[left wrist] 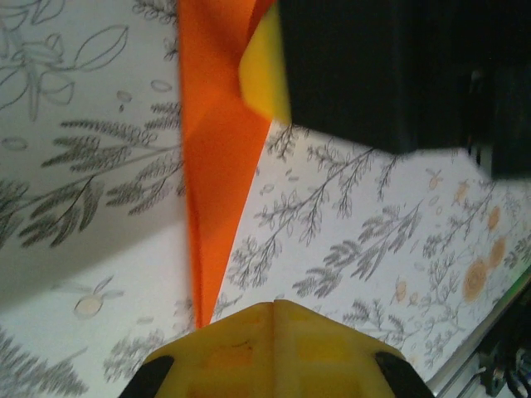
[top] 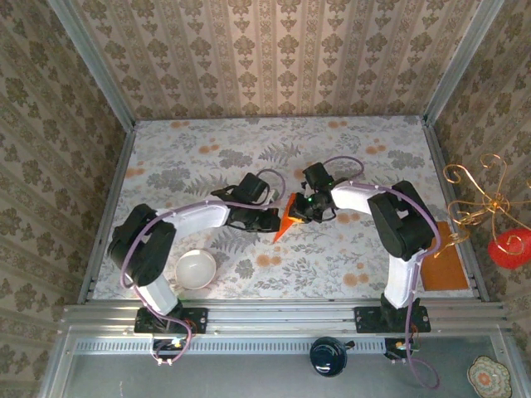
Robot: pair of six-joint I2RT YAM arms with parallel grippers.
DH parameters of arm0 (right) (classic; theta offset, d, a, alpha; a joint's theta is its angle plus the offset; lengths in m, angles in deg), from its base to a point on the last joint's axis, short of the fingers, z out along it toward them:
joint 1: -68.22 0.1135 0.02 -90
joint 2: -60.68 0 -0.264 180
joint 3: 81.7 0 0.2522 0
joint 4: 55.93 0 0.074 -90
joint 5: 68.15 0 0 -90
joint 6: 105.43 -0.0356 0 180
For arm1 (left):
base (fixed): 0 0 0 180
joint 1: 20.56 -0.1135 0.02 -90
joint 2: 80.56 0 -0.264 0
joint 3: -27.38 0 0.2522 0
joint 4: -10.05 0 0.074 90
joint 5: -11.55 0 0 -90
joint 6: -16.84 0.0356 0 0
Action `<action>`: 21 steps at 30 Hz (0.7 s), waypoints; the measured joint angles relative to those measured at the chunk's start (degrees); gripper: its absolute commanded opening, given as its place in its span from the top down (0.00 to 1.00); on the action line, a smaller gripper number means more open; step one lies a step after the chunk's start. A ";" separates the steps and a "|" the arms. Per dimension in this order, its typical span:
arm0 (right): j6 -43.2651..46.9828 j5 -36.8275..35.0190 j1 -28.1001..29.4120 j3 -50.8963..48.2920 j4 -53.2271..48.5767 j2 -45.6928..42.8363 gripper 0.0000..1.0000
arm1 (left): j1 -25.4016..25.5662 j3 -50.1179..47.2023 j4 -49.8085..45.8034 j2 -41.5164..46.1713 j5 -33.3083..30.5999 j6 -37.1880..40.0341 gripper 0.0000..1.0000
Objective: Fold a paper plane with a square sheet of paper (pick it up from the middle)
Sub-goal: Fold the wing for the fifth time at the center of the table.
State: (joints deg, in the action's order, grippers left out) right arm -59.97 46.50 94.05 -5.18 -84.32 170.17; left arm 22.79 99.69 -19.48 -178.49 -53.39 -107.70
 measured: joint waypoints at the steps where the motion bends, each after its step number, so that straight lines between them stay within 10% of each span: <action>1: -0.28 0.04 0.26 0.00 0.15 0.00 0.84 | 0.00 0.59 0.44 -1.22 0.22 -0.28 1.00; 21: -0.68 1.68 0.24 -1.14 1.92 -0.76 0.82 | 0.07 2.01 -0.81 -7.26 -3.02 -1.53 1.00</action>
State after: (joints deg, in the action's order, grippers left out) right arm -60.64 48.18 94.29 -6.31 -82.40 169.41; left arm 22.86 101.70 -20.29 -185.74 -56.41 -109.23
